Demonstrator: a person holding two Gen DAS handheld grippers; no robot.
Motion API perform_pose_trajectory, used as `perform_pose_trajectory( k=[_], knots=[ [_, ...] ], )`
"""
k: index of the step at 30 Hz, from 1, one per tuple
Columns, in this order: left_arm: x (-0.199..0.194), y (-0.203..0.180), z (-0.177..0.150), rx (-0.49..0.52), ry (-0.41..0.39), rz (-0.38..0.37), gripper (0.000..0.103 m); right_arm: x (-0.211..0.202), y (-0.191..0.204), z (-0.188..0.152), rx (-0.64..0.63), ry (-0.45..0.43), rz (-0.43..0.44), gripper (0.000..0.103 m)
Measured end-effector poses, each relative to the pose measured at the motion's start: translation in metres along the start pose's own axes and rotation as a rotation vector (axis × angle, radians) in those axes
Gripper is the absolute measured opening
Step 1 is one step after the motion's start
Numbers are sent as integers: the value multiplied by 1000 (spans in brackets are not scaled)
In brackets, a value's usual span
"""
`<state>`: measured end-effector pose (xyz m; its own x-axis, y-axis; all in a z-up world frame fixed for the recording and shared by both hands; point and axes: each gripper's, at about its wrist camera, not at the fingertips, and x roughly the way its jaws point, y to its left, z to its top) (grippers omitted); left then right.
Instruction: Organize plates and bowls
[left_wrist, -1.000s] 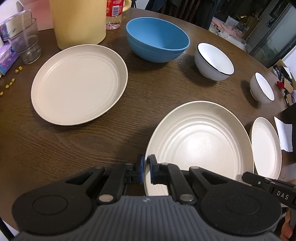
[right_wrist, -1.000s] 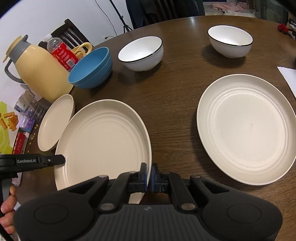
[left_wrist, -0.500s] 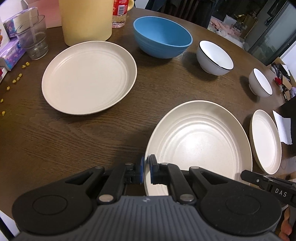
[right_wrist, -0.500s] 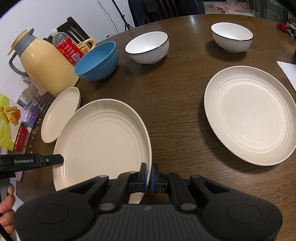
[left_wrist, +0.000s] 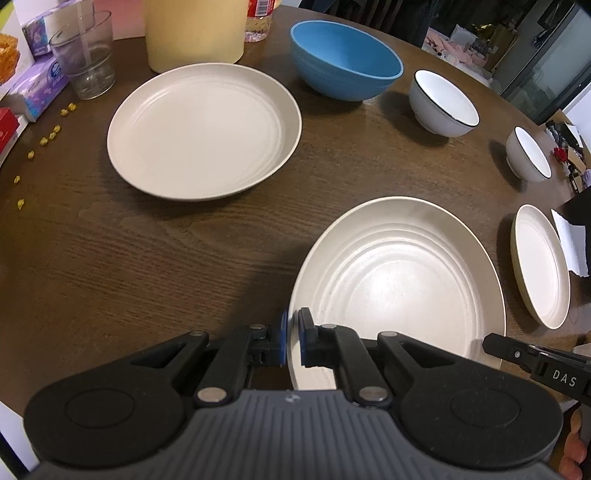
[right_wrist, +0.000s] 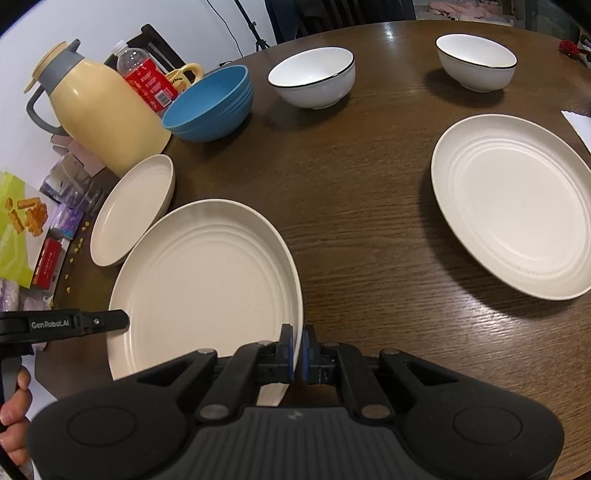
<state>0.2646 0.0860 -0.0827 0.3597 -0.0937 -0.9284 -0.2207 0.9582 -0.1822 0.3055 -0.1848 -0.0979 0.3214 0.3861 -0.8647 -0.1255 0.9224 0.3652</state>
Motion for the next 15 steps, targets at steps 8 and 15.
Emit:
perform_pose_trajectory(
  k=[8,15],
  knots=[
    [1,8,-6,3,16,-1,7,5,5,-5,-8,14,-3,4],
    [4,13,-12,0,34,-2,7,10,7,-10,-12,32,-8,4]
  ],
)
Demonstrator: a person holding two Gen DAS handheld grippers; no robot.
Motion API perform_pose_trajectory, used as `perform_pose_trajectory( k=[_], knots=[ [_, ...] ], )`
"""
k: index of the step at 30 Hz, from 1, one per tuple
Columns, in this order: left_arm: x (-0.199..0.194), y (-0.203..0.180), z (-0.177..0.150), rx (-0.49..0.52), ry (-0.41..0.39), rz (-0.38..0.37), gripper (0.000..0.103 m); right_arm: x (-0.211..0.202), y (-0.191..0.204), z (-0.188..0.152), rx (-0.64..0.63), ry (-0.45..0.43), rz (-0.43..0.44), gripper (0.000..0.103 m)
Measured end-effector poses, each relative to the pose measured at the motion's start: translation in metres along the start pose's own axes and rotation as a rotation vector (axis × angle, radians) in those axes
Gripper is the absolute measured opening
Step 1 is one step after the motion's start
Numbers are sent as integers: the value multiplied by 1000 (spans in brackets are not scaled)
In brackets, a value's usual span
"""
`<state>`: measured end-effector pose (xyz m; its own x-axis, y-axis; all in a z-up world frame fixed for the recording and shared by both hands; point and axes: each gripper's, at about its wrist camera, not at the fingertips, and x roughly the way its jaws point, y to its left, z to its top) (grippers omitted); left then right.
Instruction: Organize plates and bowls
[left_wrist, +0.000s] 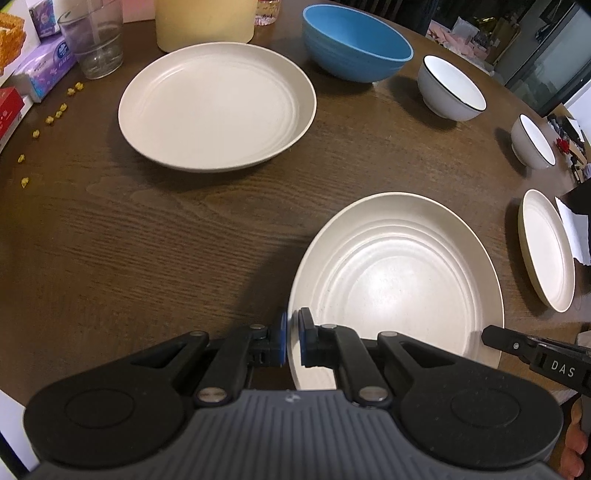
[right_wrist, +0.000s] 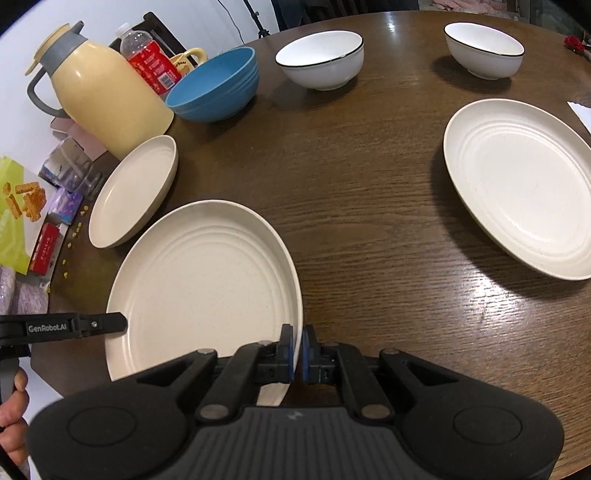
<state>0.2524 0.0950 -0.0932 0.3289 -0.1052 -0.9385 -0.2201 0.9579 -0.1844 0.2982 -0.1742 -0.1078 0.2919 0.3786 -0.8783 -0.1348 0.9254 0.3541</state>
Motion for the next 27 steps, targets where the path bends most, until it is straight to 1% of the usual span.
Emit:
perform_pose_trajectory(
  k=[7,27],
  knots=[
    [8,5,-6,-9,25,6,7,6,1,-3,-2,14,-3,4],
    [17,2,-8,6,37,17,7,22,0,-4,7,29,-6,4]
  ],
)
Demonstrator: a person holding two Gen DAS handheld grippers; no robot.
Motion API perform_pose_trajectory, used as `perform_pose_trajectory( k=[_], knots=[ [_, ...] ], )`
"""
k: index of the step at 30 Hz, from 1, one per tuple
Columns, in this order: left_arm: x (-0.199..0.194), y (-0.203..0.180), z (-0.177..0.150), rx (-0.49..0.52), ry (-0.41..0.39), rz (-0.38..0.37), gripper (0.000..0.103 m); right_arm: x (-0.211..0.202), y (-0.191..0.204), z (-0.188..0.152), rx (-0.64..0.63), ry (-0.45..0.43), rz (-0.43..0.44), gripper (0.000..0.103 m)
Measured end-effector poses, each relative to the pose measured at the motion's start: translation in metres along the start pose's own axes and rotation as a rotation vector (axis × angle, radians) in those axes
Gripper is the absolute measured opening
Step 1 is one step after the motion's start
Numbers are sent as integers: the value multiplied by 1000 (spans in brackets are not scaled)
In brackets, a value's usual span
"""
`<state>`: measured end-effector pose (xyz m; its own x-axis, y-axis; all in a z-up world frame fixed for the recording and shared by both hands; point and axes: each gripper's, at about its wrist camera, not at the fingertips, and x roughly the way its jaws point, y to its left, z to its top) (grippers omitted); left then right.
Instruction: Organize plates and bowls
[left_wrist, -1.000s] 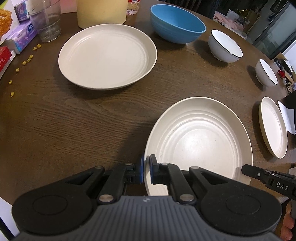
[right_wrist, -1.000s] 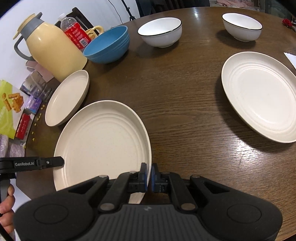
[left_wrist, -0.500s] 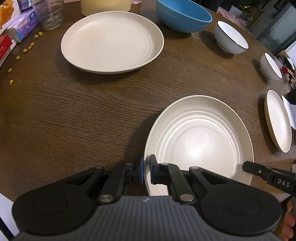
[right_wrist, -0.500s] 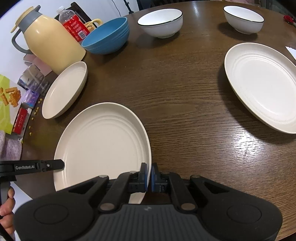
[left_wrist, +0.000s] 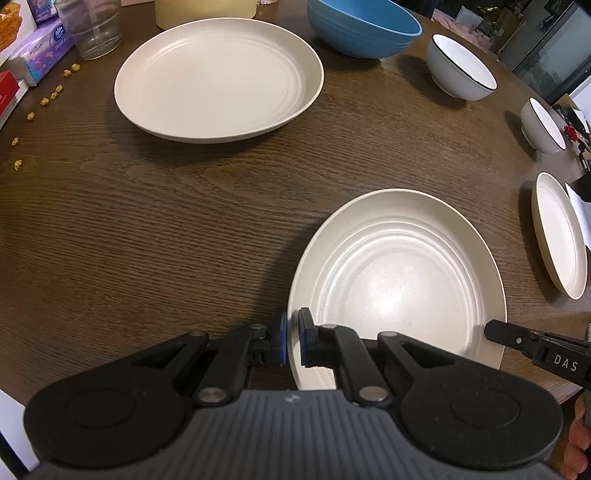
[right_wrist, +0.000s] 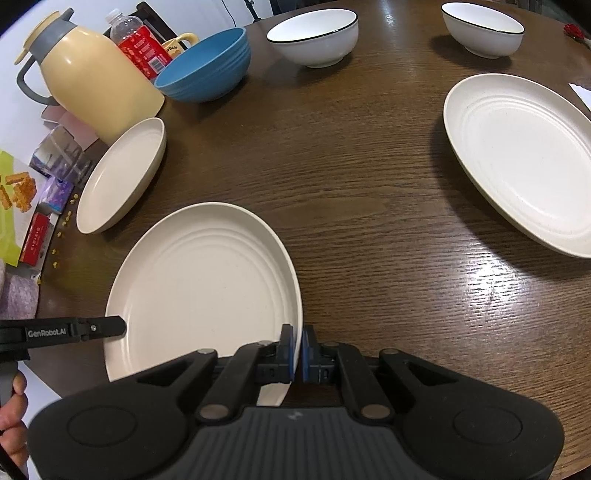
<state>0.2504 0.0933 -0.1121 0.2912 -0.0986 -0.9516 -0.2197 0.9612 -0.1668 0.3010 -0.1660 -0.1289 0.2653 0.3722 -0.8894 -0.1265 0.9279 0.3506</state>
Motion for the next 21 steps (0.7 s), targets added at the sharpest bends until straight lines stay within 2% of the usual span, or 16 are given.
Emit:
perform_pose_trajectory(
  k=[13,17,19,21],
  knots=[
    [4,-1,-1,12,6,1,9,-1,-1,0,4,1,-2,4],
    [-1,-2,-2,21,-13,3,11,-4,-2,1,18,-11,7,10],
    [-4,-3,-2,22,-26,6,22,-7,-3,1,19,-25,10,12],
    [-10,-2,-2,23,-50,5,43,-12,-2,2,20,-37,15,17]
  ],
)
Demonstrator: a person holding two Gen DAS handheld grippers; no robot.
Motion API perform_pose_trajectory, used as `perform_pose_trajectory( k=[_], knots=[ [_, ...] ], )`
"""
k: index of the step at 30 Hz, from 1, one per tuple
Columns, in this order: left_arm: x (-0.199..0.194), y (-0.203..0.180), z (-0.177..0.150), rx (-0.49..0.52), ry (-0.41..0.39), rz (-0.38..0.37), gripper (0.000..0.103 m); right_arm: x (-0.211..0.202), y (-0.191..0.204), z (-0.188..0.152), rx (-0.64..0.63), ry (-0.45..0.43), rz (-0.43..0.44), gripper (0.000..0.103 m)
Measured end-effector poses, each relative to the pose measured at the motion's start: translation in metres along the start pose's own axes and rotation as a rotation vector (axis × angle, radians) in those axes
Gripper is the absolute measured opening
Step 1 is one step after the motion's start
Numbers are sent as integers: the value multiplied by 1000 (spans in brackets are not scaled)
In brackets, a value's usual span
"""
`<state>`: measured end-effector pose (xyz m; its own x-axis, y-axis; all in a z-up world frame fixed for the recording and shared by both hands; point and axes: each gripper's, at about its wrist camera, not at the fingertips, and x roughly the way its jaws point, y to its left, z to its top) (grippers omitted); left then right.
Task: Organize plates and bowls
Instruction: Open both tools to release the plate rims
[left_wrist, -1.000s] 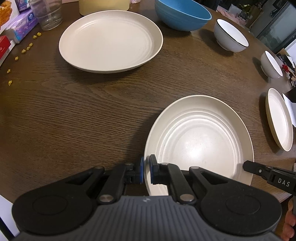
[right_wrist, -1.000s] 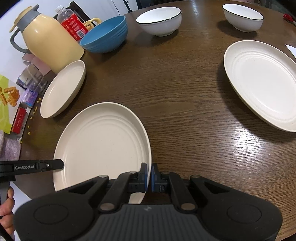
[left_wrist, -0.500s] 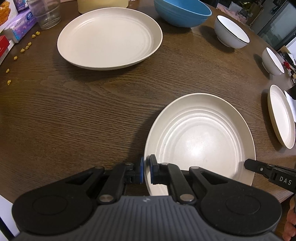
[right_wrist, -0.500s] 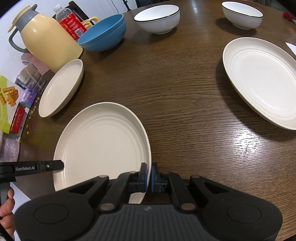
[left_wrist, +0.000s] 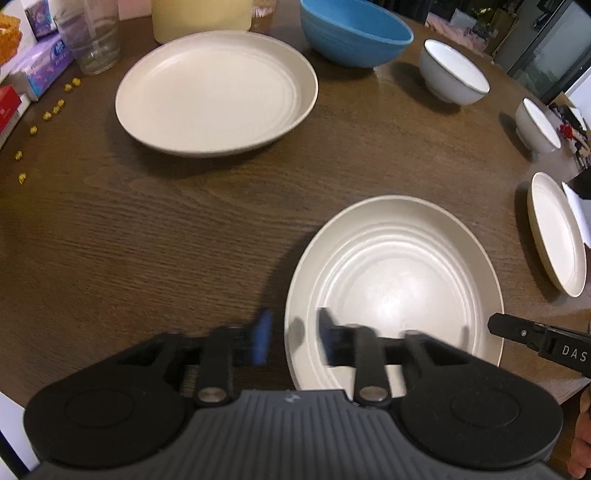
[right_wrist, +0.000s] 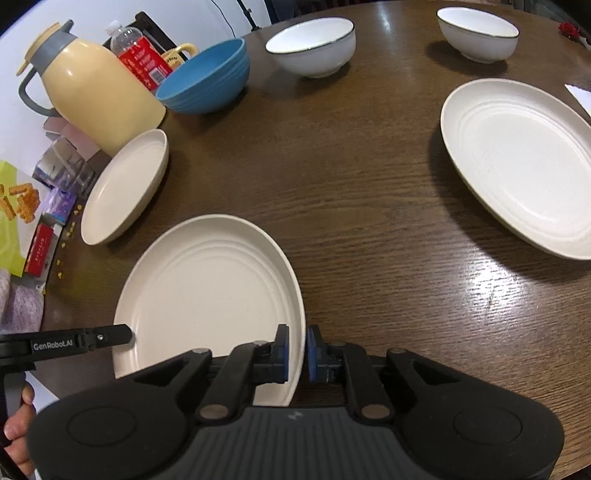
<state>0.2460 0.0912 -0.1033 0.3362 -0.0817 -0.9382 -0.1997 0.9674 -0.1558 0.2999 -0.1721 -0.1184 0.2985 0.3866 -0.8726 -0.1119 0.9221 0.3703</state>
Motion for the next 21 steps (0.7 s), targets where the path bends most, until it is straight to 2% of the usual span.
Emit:
perform_pose_trajectory(
  k=[2,4,5,7,9,10,14,17,21],
  knots=[
    [-6,0,0,5,-21,-2,46,-6,2,1,-7,-17,-3,25],
    [-13,-1,1,13,-43,-2,54,-11,3,2,-14,-31,-5,37],
    [-16,-2,1,19,-56,2,62,-14,5,3,-20,-40,-9,40],
    [-25,-3,0,34,-88,4,69,-20,7,4,-32,-57,-17,55],
    [-32,-5,-1,48,-113,10,84,-25,8,5,-42,-72,-25,68],
    [-35,-5,-2,52,-126,11,87,-27,9,5,-48,-80,-26,74],
    [-47,-6,-1,63,-170,15,101,-35,13,6,-59,-102,-38,90],
    [-54,-7,-2,68,-191,7,103,-38,16,4,-64,-106,-47,102],
    [-58,-9,-2,64,-202,3,103,-44,23,3,-79,-110,-54,103]
  ],
)
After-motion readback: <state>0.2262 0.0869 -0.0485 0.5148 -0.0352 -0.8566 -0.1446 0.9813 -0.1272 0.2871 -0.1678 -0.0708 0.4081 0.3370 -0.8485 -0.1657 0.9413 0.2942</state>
